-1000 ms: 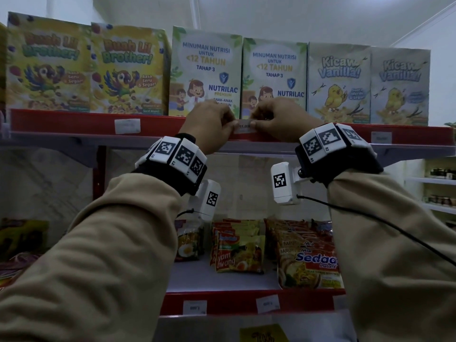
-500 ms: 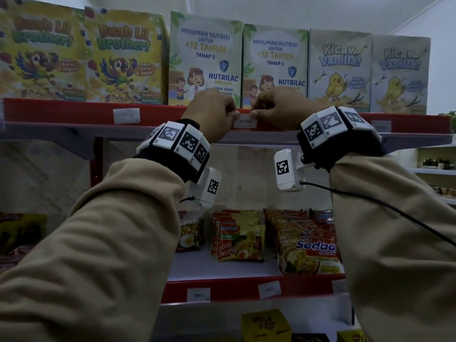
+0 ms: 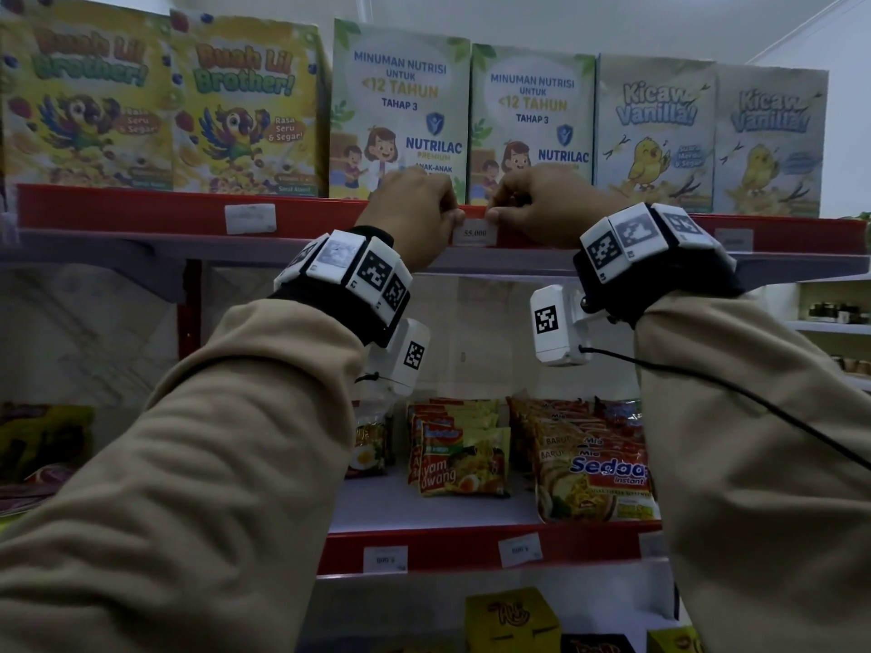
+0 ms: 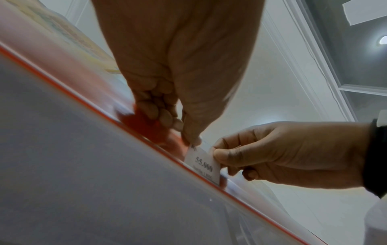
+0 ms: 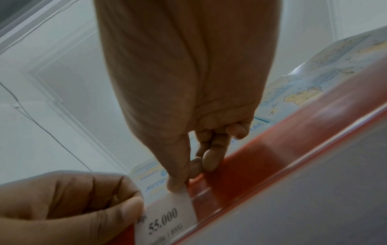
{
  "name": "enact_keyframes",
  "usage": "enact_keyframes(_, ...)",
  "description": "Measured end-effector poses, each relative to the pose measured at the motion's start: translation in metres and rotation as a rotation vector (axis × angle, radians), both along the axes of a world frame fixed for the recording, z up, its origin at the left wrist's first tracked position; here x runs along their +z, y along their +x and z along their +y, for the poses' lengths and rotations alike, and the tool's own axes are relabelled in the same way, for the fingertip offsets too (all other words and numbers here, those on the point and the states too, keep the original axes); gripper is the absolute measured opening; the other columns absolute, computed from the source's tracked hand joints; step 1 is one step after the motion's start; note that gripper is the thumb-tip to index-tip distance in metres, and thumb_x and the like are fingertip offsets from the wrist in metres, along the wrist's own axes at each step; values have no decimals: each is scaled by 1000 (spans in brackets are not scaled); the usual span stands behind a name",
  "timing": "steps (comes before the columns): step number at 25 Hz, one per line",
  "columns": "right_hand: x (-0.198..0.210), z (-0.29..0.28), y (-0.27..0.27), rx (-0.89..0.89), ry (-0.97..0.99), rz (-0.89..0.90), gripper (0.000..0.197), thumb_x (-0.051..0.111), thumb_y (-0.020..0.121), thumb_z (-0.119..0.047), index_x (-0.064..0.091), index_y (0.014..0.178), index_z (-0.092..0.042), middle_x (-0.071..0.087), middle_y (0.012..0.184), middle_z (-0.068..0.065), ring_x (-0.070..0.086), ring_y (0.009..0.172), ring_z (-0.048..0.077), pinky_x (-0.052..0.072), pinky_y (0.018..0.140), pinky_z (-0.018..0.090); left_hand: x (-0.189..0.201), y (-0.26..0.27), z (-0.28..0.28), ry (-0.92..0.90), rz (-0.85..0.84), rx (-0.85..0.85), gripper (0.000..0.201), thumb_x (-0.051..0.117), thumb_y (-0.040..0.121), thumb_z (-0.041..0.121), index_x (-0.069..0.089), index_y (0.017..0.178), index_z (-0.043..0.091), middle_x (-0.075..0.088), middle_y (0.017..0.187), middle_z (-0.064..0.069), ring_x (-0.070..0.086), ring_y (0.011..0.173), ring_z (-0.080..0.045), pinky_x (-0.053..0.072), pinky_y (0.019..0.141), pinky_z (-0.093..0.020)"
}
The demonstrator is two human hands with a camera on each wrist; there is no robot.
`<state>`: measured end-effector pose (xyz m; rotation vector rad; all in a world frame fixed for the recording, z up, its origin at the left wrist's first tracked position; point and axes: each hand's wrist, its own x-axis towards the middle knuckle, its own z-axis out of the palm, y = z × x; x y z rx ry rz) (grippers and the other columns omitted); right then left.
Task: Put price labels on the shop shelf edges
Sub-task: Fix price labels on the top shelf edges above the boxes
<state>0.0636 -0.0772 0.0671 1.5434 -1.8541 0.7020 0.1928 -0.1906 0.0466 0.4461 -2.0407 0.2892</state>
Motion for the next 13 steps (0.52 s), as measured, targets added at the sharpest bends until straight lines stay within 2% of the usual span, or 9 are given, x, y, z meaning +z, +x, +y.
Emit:
enact_keyframes(5,-7,-5,-5,89,-90,-1,11,61,90,-23,62,100,-19,54,91,-3,51,87,14,40,78,26,-2,-1,-2,30,85,-62,18,61,90,27,58,102,14,58,104,-10,52,102,-26,40,84,-34)
enact_keyframes(9,-15,-10,-10,122,-196,58,9,62,87,-23,63,95,-18,57,91,-2,51,86,16,40,78,28,-8,-1,0,-9,118,-33,18,61,90,25,57,102,13,53,111,-10,44,108,-26,32,86,-28)
enact_keyframes(11,-17,-13,-11,92,-219,80,13,61,86,-27,63,97,-20,60,100,2,51,97,24,42,88,37,-10,1,1,-55,105,88,20,60,89,30,58,105,18,53,114,-8,41,114,-28,31,93,-35)
enact_keyframes(13,-18,-17,-10,44,-242,93,17,58,85,-28,64,100,-23,59,107,5,45,106,30,38,93,44,-11,5,2,-86,102,190,20,59,88,34,58,107,24,53,116,-4,37,119,-29,28,97,-42)
